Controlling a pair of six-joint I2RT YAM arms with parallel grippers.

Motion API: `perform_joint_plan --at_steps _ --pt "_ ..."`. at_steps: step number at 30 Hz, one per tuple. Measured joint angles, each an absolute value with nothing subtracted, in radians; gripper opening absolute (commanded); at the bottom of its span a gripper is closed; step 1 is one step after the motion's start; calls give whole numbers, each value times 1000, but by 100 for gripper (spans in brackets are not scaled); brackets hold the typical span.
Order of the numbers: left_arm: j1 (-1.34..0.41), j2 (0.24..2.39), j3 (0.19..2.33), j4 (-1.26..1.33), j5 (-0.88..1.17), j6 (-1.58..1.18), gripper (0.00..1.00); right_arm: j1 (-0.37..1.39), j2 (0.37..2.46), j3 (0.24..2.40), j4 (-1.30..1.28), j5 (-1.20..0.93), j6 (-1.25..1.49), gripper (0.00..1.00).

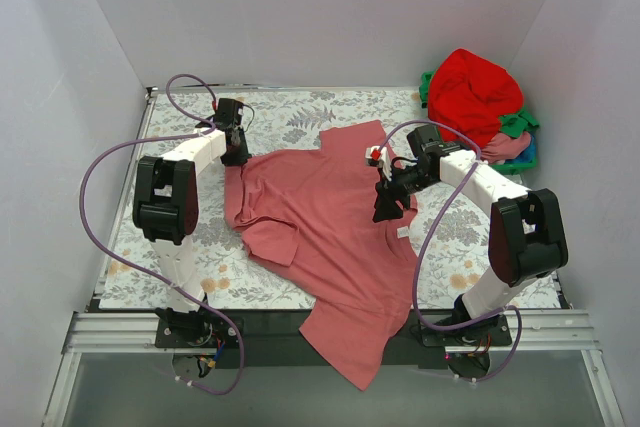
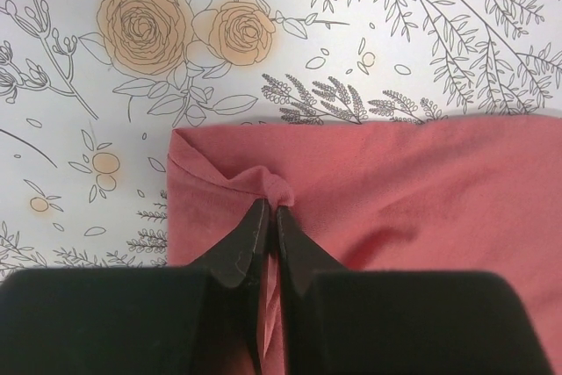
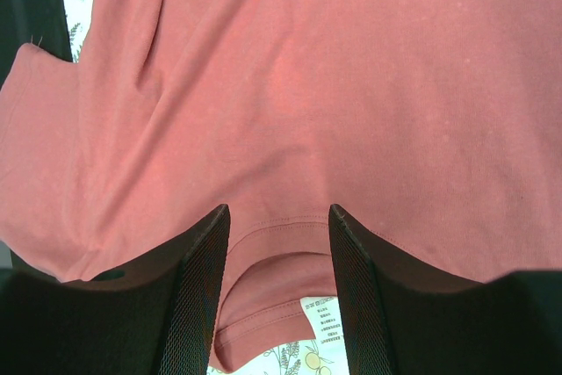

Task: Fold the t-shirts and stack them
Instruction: Flatten the tshirt out

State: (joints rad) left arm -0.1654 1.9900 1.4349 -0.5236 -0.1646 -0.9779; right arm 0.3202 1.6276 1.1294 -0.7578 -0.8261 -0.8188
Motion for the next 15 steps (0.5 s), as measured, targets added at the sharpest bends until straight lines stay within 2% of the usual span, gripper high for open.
perform_joint_plan --at_steps 15 --pt "-153 1941 1367 -519 -142 -988 0 320 1628 1129 -758 -826 -819 56"
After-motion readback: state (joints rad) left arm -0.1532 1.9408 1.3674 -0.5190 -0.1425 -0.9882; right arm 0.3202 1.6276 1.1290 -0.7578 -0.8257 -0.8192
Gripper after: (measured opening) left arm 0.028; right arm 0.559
